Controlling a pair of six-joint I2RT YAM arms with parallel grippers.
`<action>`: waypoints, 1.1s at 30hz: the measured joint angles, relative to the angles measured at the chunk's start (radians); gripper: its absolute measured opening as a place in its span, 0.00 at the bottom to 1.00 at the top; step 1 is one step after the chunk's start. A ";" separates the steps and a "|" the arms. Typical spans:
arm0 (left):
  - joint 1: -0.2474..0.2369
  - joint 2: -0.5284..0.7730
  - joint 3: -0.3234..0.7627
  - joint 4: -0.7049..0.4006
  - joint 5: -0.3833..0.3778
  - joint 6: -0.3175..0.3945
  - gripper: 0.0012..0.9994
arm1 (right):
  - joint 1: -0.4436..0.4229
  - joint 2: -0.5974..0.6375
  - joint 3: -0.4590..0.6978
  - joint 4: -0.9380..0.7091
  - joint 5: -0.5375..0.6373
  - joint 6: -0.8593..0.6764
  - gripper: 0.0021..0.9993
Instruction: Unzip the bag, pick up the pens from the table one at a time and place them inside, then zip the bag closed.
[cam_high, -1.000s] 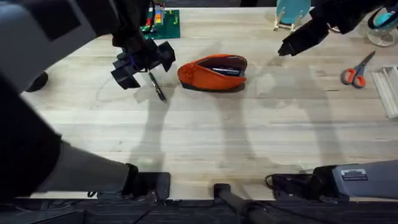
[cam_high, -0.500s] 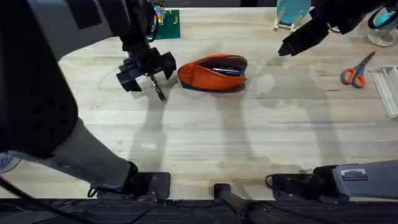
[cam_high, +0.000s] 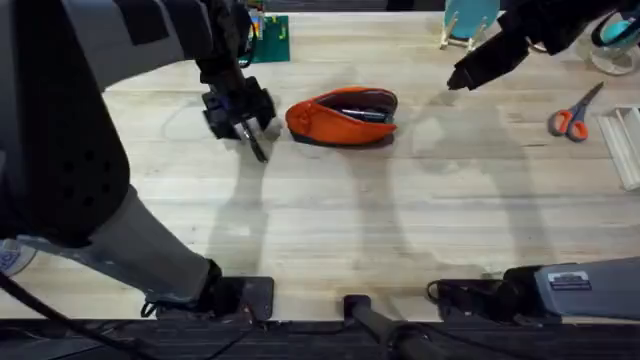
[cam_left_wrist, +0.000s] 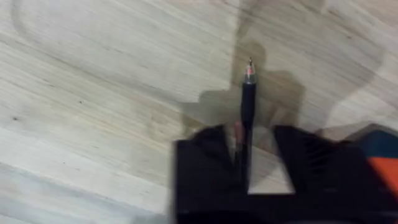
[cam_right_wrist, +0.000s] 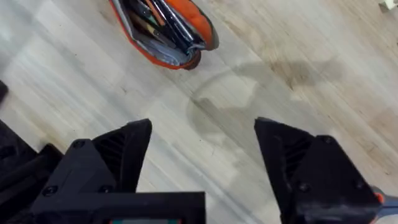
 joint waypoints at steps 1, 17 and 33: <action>0.000 0.000 0.000 0.000 0.000 0.000 0.32 | 0.000 0.000 0.000 0.000 0.000 0.000 1.00; 0.002 0.000 0.000 0.005 -0.003 0.006 0.04 | 0.000 0.000 0.000 0.000 0.000 0.000 1.00; -0.003 -0.153 -0.007 0.004 -0.007 0.067 0.04 | 0.000 0.000 0.000 0.000 0.000 0.000 1.00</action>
